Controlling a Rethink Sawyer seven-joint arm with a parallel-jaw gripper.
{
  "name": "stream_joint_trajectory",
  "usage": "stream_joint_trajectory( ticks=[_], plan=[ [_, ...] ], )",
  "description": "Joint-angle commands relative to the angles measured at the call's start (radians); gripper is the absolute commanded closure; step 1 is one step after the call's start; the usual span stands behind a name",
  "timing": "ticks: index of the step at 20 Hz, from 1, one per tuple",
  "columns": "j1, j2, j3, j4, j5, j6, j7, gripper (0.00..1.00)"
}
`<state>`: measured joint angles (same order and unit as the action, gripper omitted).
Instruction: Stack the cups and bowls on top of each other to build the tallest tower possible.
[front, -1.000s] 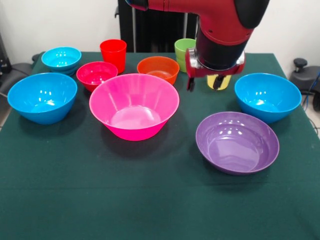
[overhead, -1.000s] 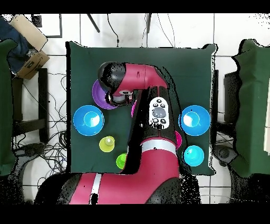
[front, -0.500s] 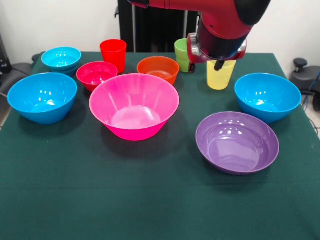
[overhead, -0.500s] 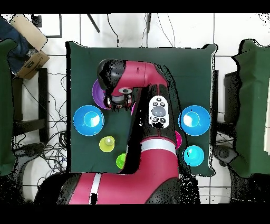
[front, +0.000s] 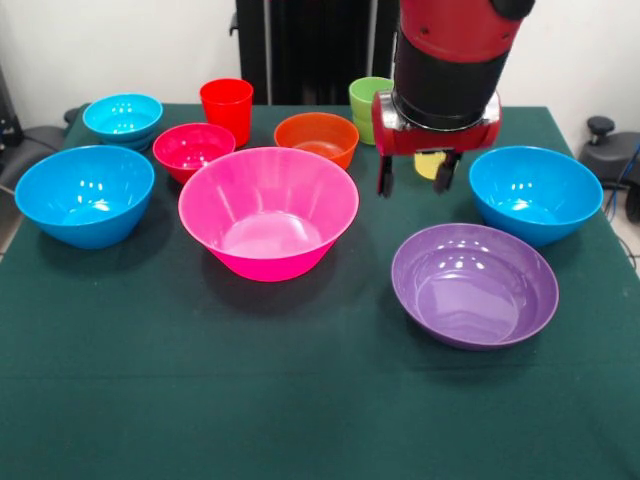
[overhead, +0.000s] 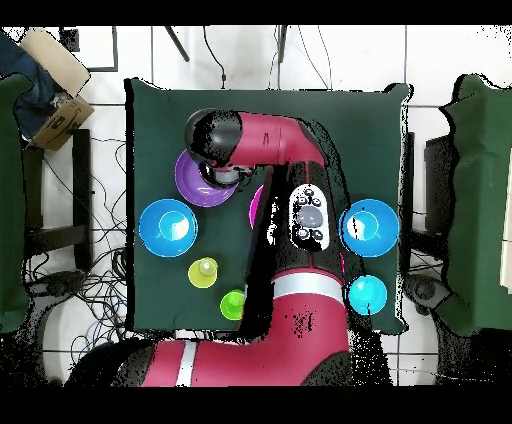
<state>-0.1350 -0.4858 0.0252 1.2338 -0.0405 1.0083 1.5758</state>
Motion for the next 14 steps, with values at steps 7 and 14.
stream_joint_trajectory(
  ticks=[7, 14],
  plan=[
    [-0.068, -0.095, 0.151, 0.291, -0.022, -0.378, -0.003, 0.00],
    [-0.021, -0.021, 0.091, 0.205, -0.056, -0.244, 0.012, 0.00]
  ],
)
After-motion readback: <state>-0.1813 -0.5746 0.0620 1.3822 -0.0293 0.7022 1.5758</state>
